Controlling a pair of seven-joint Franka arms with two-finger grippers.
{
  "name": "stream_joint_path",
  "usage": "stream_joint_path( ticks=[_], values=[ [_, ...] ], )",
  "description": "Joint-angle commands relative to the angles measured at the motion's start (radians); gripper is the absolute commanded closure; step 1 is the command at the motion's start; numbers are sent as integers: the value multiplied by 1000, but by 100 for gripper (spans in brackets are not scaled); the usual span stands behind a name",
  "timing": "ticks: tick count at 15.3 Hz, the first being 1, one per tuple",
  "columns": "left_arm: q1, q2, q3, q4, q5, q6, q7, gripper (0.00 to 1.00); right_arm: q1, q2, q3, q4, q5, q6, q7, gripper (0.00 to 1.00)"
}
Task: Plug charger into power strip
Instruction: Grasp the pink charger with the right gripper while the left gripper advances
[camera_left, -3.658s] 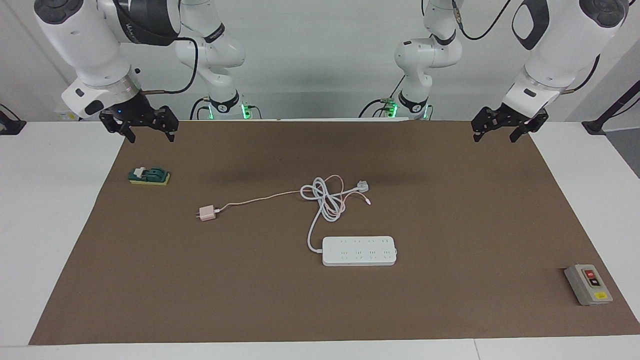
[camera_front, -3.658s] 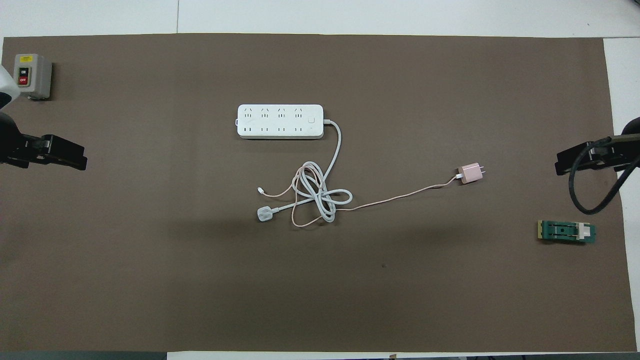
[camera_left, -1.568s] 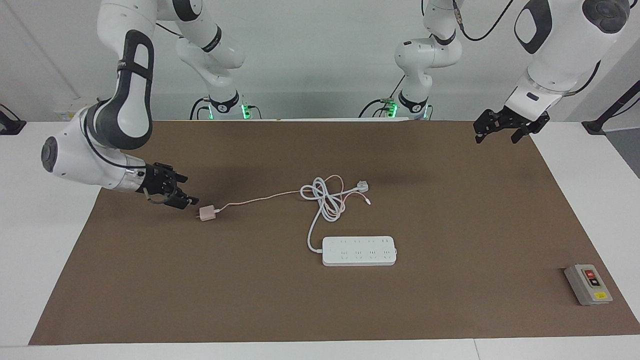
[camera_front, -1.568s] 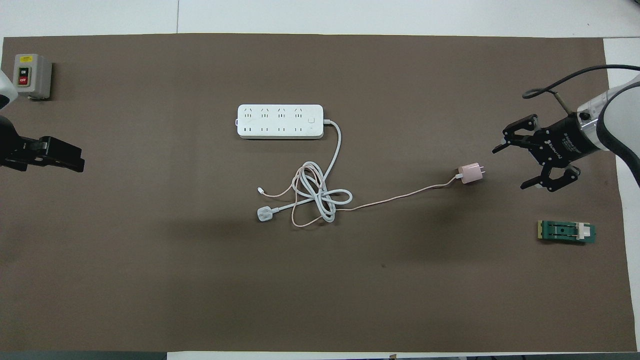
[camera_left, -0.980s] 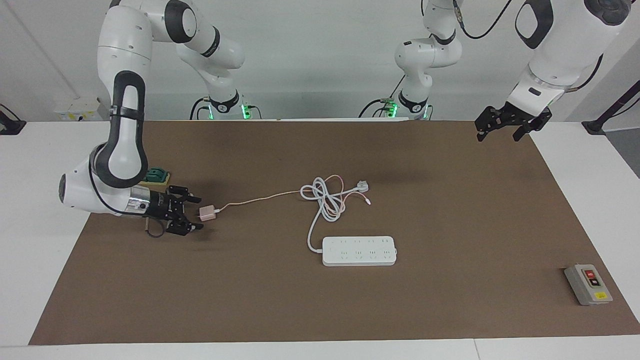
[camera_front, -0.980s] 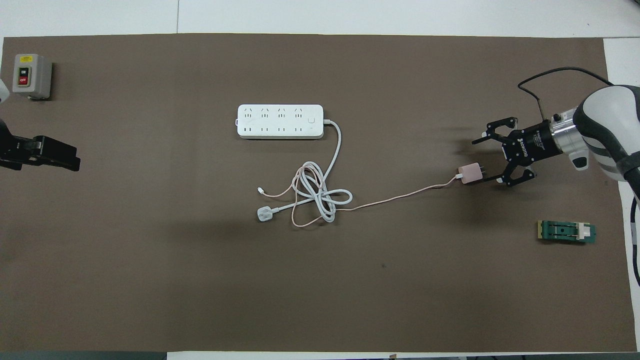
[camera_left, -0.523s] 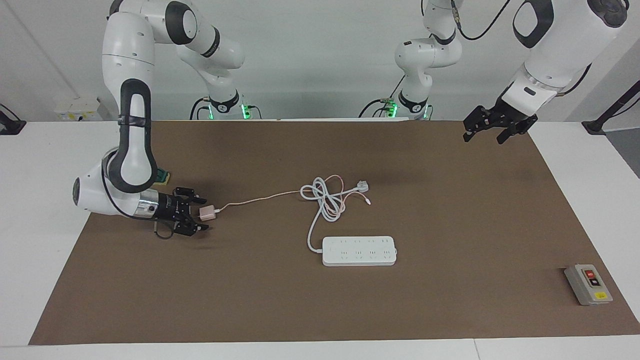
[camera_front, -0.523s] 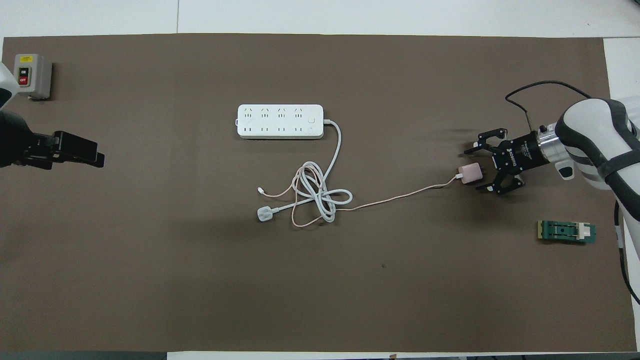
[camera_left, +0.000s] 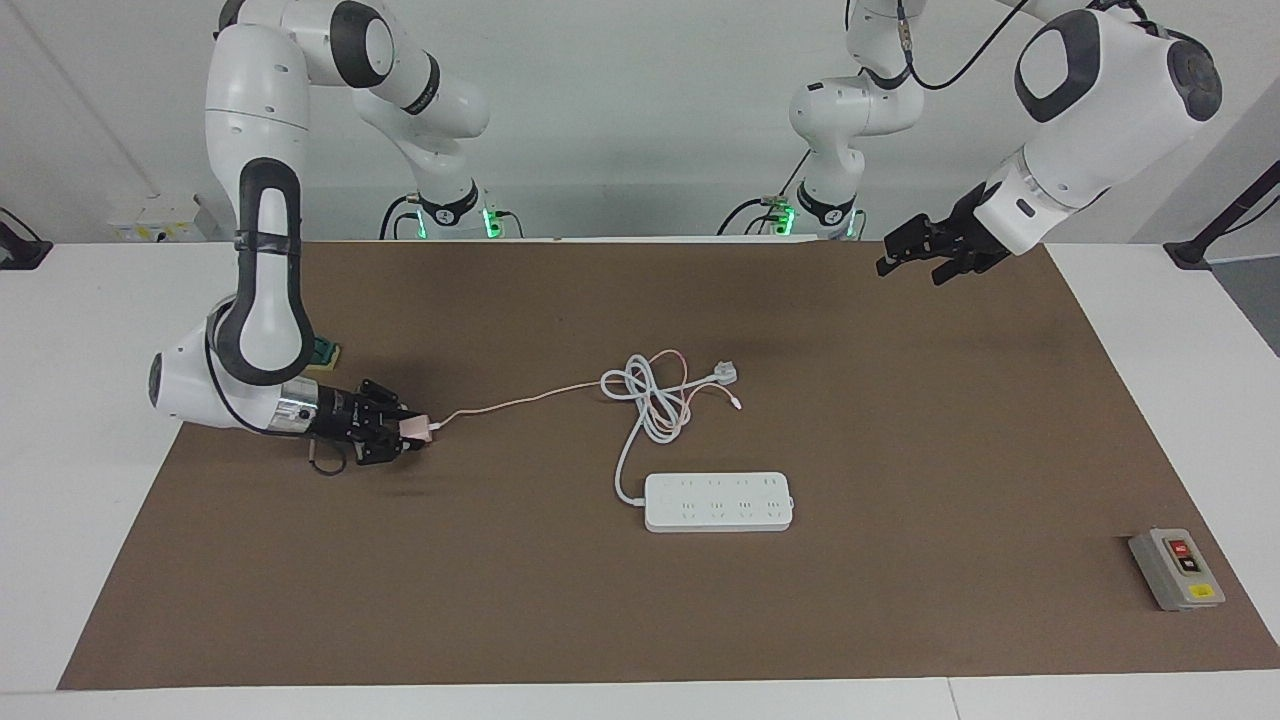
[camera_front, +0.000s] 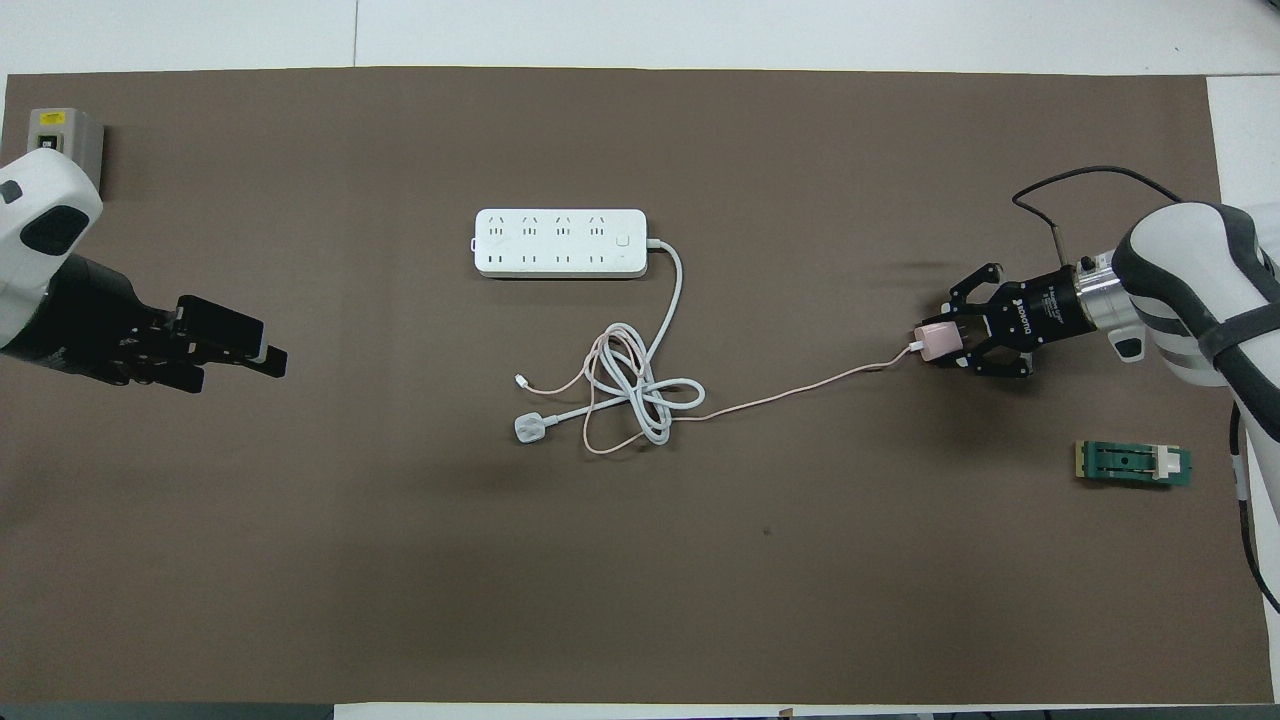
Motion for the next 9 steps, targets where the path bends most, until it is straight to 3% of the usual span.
stream_joint_path(
  ticks=[1,4,9],
  values=[
    [22,-60,-3,-99,-93,94,-90,0,-6,-9,6,-51,8,51,-52,100],
    [34,-74,0,-144,-224,87,-203,0,-1,-9,6,-1,7,6,-29,100],
    [53,-103,-3,-237,-424,96,-198,0,71,-41,8,181,-6,-160,176,100]
  ],
)
